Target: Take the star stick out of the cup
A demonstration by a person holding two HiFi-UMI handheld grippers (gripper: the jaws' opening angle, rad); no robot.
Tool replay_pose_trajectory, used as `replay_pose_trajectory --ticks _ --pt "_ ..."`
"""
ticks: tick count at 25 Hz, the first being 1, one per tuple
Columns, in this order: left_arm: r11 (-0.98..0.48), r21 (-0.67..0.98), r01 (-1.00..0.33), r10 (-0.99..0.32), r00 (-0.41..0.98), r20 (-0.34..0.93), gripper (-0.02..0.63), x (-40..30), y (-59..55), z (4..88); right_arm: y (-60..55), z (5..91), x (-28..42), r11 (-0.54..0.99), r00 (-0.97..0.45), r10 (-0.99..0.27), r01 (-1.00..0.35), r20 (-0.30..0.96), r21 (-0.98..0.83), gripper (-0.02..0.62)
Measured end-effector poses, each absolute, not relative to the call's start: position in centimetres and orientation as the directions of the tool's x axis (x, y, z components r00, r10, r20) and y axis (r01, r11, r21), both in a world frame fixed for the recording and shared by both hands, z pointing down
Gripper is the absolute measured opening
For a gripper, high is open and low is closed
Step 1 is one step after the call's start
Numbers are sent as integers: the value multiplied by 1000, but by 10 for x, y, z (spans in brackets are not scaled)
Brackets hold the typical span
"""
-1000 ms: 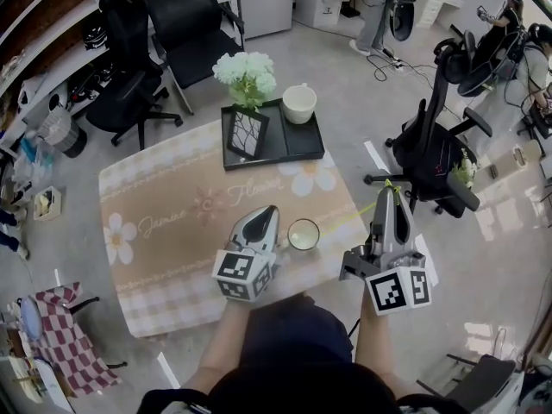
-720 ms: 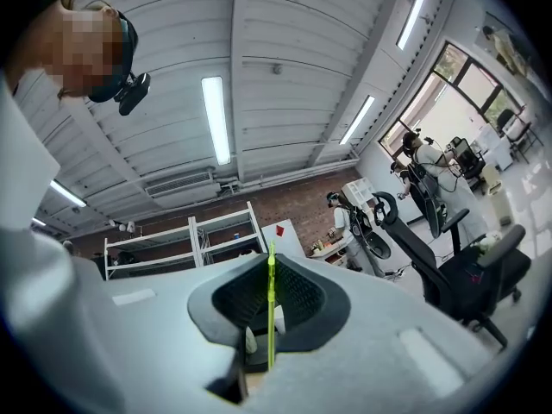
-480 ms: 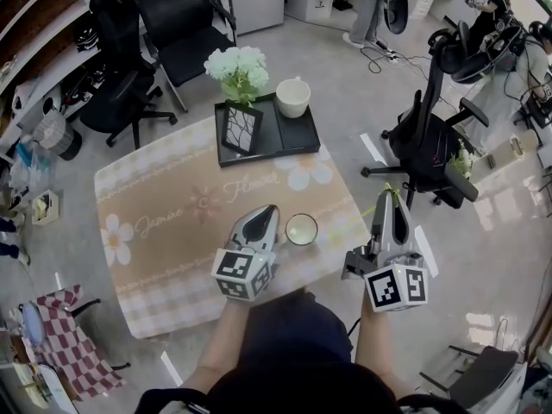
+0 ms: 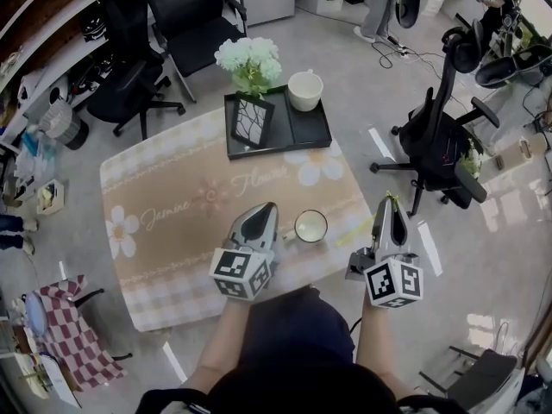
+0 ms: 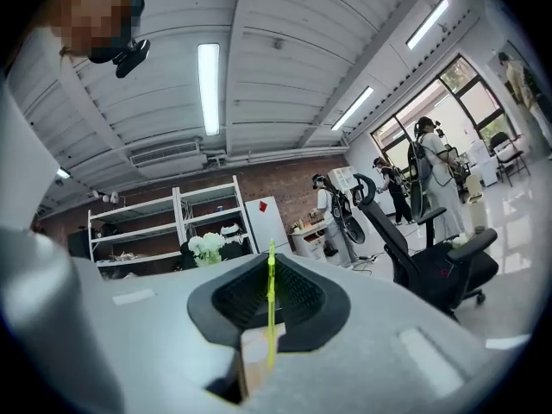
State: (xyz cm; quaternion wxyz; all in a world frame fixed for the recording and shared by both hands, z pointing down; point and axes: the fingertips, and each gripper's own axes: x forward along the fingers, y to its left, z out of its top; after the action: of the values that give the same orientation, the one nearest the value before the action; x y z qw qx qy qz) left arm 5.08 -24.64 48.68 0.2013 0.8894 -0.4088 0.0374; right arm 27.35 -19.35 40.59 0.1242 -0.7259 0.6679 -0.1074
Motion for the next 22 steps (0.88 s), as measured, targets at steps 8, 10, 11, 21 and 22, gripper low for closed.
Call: replay_pose_trajectory --ticks 8,10,11,21,22 --pt "-568 335 -751 -726 650 225 11 46 -251 487 -203 426 255 -33 22 -999 -944 37 -329 17" --pt "-561 336 -756 -732 643 224 12 43 -253 488 -204 428 253 -21 8 -999 -944 41 -330 17" --pt "-558 336 -759 -735 640 223 12 42 -254 488 -205 429 251 -18 3 -999 -943 46 -331 17" --pt "-566 340 -751 -736 646 203 11 46 -256 484 -206 433 249 -6 -18 -998 -940 66 -342 17" --pt "-567 339 -750 -736 647 201 11 46 -256 484 -206 433 250 -7 -17 -998 -939 66 -344 17"
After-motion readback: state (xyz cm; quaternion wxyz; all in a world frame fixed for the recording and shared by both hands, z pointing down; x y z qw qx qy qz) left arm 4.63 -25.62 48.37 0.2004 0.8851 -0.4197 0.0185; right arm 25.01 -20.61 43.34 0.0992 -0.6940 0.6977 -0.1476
